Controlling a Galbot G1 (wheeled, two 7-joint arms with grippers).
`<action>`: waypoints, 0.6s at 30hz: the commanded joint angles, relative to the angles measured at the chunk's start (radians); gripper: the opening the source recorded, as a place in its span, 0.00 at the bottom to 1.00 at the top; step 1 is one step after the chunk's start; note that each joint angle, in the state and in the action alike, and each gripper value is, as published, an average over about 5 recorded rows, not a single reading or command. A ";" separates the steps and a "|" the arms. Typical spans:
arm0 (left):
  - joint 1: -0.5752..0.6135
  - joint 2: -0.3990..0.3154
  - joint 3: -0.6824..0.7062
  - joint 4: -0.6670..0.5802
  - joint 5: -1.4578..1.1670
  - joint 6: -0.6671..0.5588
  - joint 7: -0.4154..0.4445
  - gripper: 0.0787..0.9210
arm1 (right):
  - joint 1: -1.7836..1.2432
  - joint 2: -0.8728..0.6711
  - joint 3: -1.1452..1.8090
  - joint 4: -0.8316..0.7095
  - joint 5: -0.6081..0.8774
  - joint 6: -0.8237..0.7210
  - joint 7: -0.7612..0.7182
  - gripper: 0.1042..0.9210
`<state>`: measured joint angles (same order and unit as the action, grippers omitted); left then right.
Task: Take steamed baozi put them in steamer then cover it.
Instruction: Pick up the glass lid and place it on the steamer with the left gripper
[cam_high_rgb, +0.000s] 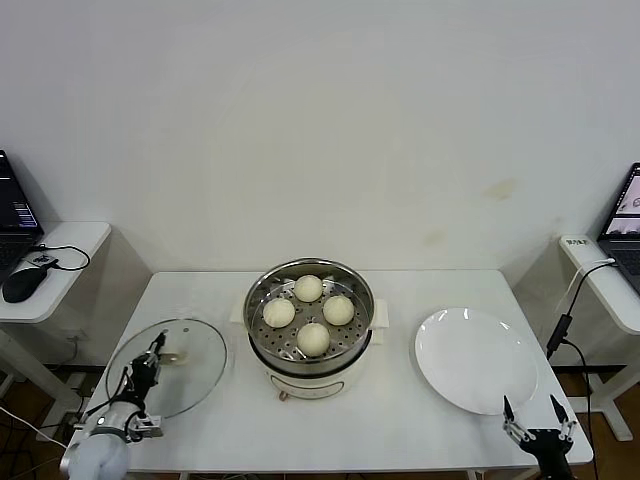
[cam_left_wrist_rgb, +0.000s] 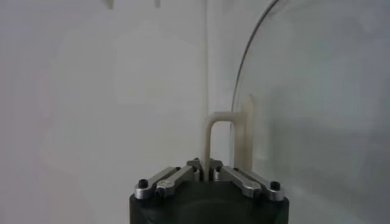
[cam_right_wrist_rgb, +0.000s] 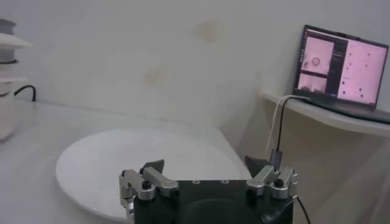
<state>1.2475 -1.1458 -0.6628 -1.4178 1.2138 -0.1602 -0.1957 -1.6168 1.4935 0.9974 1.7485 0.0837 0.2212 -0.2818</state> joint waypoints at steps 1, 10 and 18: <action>0.116 0.017 -0.102 -0.303 -0.025 0.153 0.057 0.08 | 0.000 -0.004 -0.024 0.004 -0.006 0.002 -0.001 0.88; 0.145 0.069 -0.138 -0.551 -0.162 0.250 0.176 0.08 | -0.001 -0.006 -0.069 0.026 -0.007 0.009 0.000 0.88; 0.089 0.129 0.078 -0.649 -0.282 0.355 0.230 0.08 | -0.013 0.012 -0.109 0.057 -0.089 0.039 0.034 0.88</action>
<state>1.3507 -1.0690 -0.7345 -1.8648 1.0637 0.0665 -0.0432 -1.6262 1.4957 0.9243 1.7855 0.0558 0.2420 -0.2698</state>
